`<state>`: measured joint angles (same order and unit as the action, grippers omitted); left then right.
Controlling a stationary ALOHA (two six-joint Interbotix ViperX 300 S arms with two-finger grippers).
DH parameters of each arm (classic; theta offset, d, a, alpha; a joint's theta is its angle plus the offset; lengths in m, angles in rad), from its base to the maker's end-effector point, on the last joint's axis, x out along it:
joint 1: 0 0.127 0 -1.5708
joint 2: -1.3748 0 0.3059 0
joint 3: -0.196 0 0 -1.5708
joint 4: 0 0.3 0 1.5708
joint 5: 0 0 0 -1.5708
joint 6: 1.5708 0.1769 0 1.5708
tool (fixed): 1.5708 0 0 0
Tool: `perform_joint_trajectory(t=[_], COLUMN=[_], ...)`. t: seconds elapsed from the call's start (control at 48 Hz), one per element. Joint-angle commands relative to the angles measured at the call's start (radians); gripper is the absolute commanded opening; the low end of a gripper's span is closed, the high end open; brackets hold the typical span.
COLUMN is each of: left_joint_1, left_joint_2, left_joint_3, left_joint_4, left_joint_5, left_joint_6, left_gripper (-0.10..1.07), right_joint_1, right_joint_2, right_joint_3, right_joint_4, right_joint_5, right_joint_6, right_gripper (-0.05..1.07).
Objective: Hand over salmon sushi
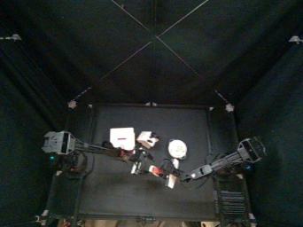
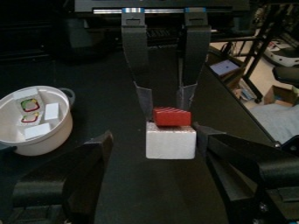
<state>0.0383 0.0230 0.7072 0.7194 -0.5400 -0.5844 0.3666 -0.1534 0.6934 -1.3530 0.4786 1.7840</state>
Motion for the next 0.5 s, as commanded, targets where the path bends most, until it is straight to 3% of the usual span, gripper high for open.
perform_joint_trajectory(t=[0.0,0.479], left_joint_1=[-0.012,-0.043], left_joint_2=[-0.003,0.006], left_joint_3=[-0.034,-0.049], left_joint_4=[-0.014,-0.014], left_joint_5=[0.023,0.074], left_joint_6=[-0.002,-0.002], left_gripper=[1.02,1.02], right_joint_1=[-0.006,-0.005], right_joint_2=[-0.011,-0.011], right_joint_3=[-0.026,-0.026], right_joint_4=[-0.003,-0.003], right_joint_5=[-0.002,-0.002], right_joint_6=[0.003,0.003], right_gripper=[0.45,0.45])
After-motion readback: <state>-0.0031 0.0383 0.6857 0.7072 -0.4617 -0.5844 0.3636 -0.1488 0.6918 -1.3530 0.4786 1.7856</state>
